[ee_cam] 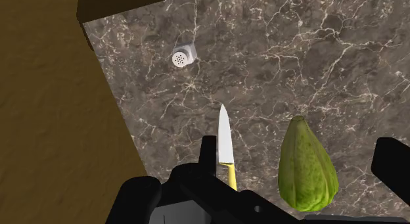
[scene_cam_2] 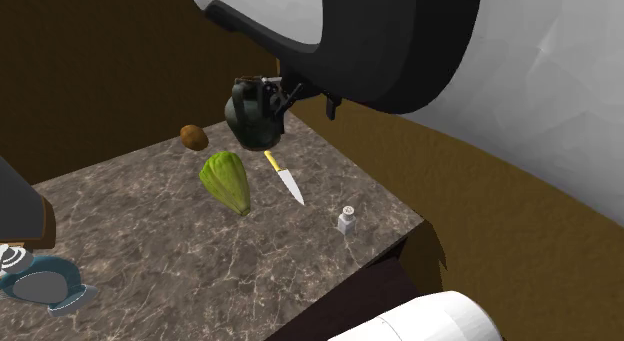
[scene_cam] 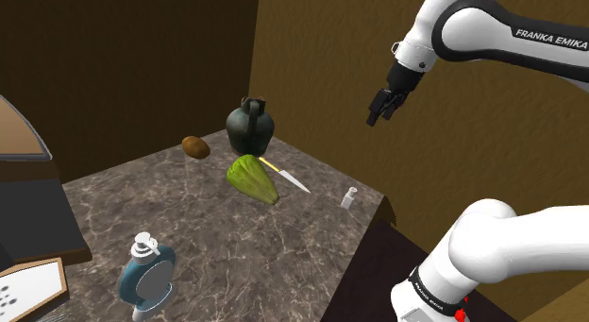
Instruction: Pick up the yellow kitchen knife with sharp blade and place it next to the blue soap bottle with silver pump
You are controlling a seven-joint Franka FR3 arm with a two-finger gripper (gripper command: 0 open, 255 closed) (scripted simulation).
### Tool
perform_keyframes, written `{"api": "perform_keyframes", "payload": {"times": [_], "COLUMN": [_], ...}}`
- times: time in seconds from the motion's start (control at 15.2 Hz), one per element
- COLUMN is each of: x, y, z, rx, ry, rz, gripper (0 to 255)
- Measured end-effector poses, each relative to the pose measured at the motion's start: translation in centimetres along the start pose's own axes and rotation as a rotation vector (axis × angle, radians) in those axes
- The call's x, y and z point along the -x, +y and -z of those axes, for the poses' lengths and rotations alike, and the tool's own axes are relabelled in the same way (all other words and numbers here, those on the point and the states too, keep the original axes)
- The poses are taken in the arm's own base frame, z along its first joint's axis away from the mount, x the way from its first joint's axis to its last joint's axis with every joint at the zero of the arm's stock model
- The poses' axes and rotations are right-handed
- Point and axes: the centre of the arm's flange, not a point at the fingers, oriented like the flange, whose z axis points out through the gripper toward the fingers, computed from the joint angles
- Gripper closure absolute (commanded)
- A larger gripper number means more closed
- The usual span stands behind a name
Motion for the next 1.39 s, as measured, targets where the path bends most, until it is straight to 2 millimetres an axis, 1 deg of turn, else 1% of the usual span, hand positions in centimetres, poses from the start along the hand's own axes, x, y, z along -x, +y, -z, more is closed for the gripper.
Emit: {"api": "perform_keyframes", "payload": {"times": [0.07,0.13,0.4,0.46,0.53,0.59,0.86,0.99,1.12,1.25,1.39], "x": [0.0,-0.4,-3.4,-4.3,-5.0,-6.1,-9.1,-10.8,-12.4,-14.1,-15.5], "y": [0.0,0.1,1.2,1.2,1.6,1.9,2.8,3.0,3.9,4.2,4.4], "z": [0.0,-0.5,-4.2,-4.8,-5.9,-6.8,-11.2,-13.7,-15.6,-17.5,-19.8], "rx": [0.0,-0.003,-0.024,-0.03,-0.036,-0.042,-0.066,-0.078,-0.09,-0.102,-0.113], "ry": [0.0,-0.002,-0.013,-0.015,-0.019,-0.021,-0.032,-0.038,-0.044,-0.049,-0.055], "rz": [0.0,0.0,-0.001,-0.002,-0.002,-0.002,-0.004,-0.005,-0.006,-0.007,-0.007], "gripper": [0,0,0,0,0,0,0,0,0,0,0]}}
